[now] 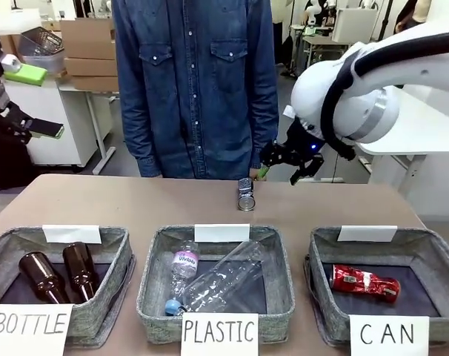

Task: Sort the can waste into the basket.
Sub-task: Pick up the can waste from the table and place it in the right Fabric basket.

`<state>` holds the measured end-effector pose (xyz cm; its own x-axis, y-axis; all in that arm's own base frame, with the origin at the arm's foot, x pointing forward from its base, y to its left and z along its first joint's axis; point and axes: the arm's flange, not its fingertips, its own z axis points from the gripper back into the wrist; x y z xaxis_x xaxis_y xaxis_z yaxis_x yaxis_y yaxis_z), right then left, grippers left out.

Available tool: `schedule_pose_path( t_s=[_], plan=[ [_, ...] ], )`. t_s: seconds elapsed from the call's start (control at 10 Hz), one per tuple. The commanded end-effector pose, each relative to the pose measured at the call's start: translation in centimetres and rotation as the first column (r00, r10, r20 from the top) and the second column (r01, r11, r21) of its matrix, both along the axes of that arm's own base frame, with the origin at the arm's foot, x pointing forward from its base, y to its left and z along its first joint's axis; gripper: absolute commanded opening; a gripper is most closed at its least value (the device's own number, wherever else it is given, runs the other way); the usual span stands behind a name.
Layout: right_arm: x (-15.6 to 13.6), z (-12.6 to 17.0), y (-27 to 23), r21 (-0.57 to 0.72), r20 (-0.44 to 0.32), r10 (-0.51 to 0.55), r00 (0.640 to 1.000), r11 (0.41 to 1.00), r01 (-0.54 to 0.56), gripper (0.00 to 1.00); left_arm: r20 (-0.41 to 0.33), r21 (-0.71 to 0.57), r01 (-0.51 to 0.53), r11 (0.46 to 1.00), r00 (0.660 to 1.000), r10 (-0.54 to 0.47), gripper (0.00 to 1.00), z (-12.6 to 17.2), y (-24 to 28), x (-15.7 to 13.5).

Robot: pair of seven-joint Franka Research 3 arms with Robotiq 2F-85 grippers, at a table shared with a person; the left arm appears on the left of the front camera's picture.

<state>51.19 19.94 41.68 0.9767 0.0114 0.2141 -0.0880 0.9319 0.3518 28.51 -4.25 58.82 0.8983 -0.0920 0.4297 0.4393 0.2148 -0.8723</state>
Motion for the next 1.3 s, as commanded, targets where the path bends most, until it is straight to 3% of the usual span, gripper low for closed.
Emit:
schedule_pose_path(
  t_s=[0.0, 0.6, 1.0, 1.1, 1.2],
  plan=[
    [2.6, -1.9, 3.5, -0.097, 0.018, 0.021, 1.000, 0.995, -0.019, 1.00, 0.021, -0.023, 0.008, 1.000, 1.000, -0.008, 1.00, 0.1, -0.1, 0.0],
    [10.1, -8.1, 8.8, -0.218, -0.104, 0.086, 0.991, 0.970, -0.107, 1.00, 0.021, -0.023, 0.008, 1.000, 1.000, -0.008, 1.00, 0.1, -0.1, 0.0],
    [11.7, -11.1, 10.8, -0.278, -0.195, 0.065, 0.979, 0.953, -0.118, 1.00, 0.021, -0.023, 0.008, 1.000, 1.000, -0.008, 1.00, 0.1, -0.1, 0.0],
    [11.6, -11.4, 10.9, -0.299, -0.189, 0.064, 0.980, 0.947, -0.119, 1.00, 0.021, -0.023, 0.008, 1.000, 1.000, -0.008, 1.00, 0.1, -0.1, 0.0],
    [11.5, -11.3, 10.9, -0.306, -0.170, 0.083, 0.982, 0.943, -0.133, 0.40, 0.021, -0.023, 0.008, 1.000, 1.000, -0.008, 1.00, 0.1, -0.1, 0.0]
  ],
)
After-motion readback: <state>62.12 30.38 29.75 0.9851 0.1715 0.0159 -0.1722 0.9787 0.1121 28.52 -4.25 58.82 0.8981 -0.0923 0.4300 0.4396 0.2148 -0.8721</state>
